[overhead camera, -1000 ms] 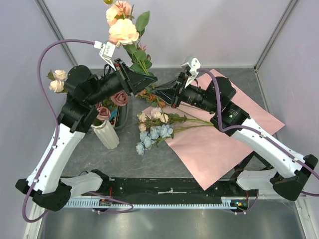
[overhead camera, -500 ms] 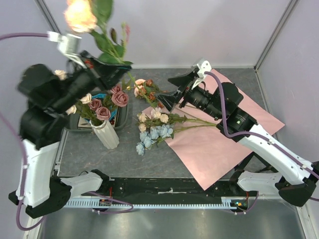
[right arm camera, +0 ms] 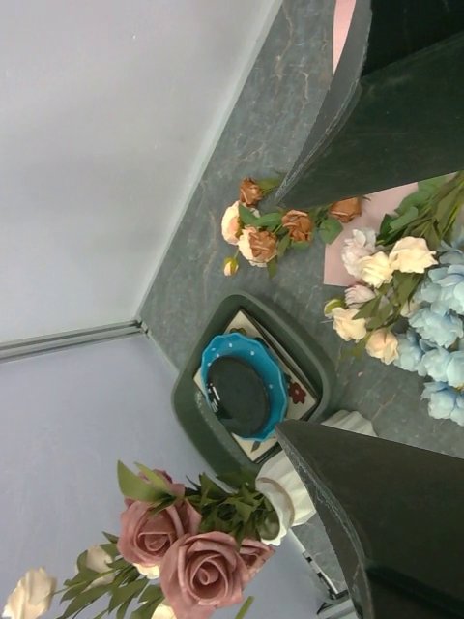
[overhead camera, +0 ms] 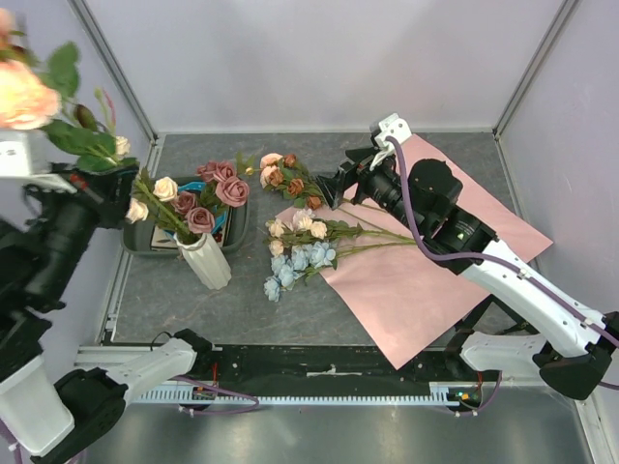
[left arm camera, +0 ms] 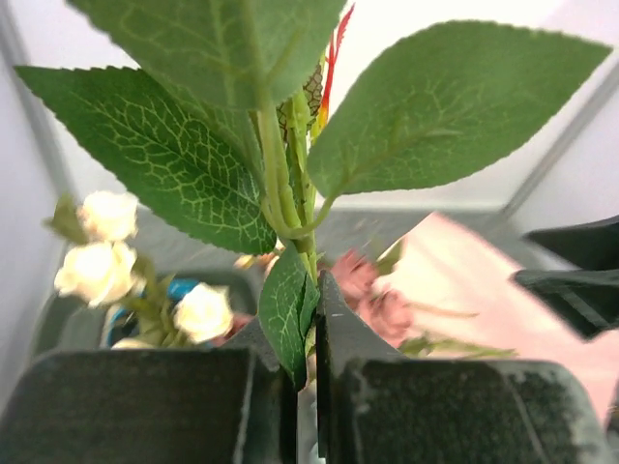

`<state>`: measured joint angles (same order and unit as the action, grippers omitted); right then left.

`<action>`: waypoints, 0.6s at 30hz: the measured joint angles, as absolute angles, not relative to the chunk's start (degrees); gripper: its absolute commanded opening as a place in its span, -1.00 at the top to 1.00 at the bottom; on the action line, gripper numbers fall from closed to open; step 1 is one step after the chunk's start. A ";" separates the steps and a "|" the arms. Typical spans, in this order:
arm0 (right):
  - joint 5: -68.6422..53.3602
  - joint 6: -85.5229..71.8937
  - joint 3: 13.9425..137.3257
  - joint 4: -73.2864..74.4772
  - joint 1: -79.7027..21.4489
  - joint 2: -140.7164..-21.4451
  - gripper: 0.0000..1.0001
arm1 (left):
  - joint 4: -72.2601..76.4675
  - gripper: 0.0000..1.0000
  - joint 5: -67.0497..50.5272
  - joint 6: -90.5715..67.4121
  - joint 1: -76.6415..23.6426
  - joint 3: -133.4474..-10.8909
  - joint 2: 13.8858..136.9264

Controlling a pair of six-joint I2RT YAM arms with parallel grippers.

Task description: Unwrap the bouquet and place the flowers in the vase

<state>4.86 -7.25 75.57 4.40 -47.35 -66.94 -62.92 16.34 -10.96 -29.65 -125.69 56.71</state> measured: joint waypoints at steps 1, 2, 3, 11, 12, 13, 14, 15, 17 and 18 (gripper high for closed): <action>4.91 -7.20 75.57 4.67 -47.35 -67.13 -0.94 | -62.85 0.96 18.50 -10.63 -29.63 -122.52 56.03; 4.95 -7.18 75.57 4.89 -47.35 -67.26 -0.94 | -62.22 0.96 20.51 -10.20 -29.65 -118.02 55.18; 5.02 -7.16 75.50 5.02 -47.35 -67.33 -0.94 | -61.52 0.96 21.61 -9.89 -29.63 -114.50 54.24; 5.32 -6.98 74.35 5.30 -47.09 -67.37 -0.95 | -52.05 0.97 27.20 -8.21 -29.65 -94.35 48.69; 5.48 -6.96 74.15 5.34 -47.05 -67.37 -0.95 | -50.06 0.96 27.79 -8.03 -29.65 -92.18 47.42; 5.63 -6.83 73.91 5.37 -47.03 -67.37 -0.95 | -48.75 0.97 28.25 -7.90 -29.65 -90.63 46.46; 5.80 -6.79 73.80 5.43 -47.00 -67.37 -0.95 | -47.99 0.97 28.56 -7.77 -29.65 -89.84 45.91; 5.93 -6.74 73.71 5.48 -46.96 -67.37 -0.95 | -47.29 0.97 29.04 -7.55 -29.65 -89.56 45.25; 6.15 -6.66 73.63 5.54 -46.85 -67.37 -0.95 | -45.15 0.97 29.85 -7.14 -29.65 -89.80 44.77; 6.20 -6.61 73.63 5.52 -46.78 -67.37 -0.95 | -44.36 0.97 30.02 -6.87 -29.65 -90.24 44.80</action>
